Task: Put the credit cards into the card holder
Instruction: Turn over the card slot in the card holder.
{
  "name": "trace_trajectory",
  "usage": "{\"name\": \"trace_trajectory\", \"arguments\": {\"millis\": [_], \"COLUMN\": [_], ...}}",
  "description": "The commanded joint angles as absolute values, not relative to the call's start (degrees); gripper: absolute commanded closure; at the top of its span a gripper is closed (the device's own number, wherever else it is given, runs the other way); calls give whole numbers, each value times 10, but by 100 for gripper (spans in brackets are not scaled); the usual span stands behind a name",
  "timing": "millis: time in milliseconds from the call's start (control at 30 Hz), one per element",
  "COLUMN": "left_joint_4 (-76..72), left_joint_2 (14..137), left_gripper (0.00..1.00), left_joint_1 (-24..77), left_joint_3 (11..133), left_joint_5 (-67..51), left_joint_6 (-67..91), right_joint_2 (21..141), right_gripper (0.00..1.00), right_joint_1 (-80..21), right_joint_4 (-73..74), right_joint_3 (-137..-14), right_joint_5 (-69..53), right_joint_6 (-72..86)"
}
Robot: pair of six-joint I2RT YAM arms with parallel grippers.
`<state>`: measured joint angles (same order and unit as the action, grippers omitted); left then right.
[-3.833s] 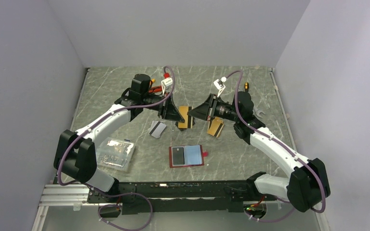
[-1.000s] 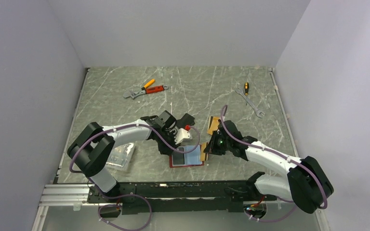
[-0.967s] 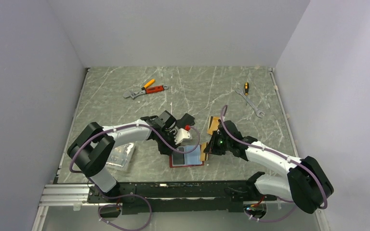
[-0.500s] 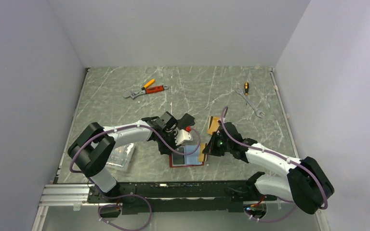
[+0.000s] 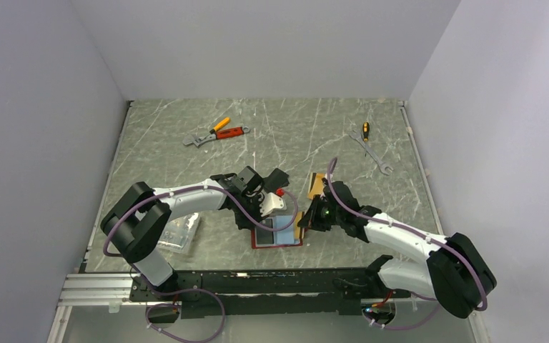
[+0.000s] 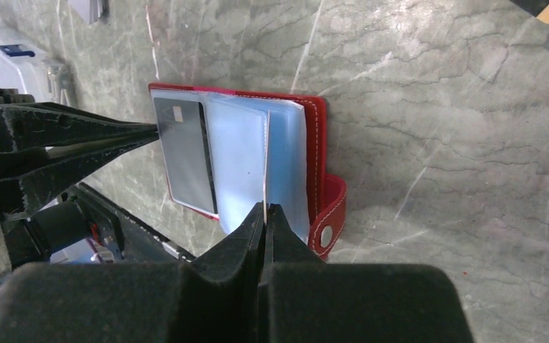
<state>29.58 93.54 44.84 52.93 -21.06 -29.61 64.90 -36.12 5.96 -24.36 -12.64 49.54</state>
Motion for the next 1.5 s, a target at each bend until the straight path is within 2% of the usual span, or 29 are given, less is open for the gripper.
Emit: {"name": "trace_trajectory", "arguments": {"millis": [0, 400, 700, 867, 1467], "left_joint_4": [296, 318, 353, 359, 312], "left_joint_2": [933, 909, 852, 846, 875], "left_gripper": [90, 92, 92, 92, 91], "left_joint_1": [452, 450, 429, 426, 457], "left_joint_3": [532, 546, 564, 564, 540], "left_joint_5": [-197, -210, -241, -245, -228], "left_joint_6": [-313, -320, -352, -360, -380], "right_joint_2": [627, 631, 777, 816, 807], "right_gripper": [100, 100, 100, 100, 100], "right_joint_1": [-364, -374, -384, -388, -370], "right_joint_4": [26, -26, -115, -141, -98], "right_joint_3": [-250, -264, -300, -310, -290], "right_joint_5": [-146, -194, -265, -279, -253], "right_joint_6": [502, 509, 505, 504, 482]}}
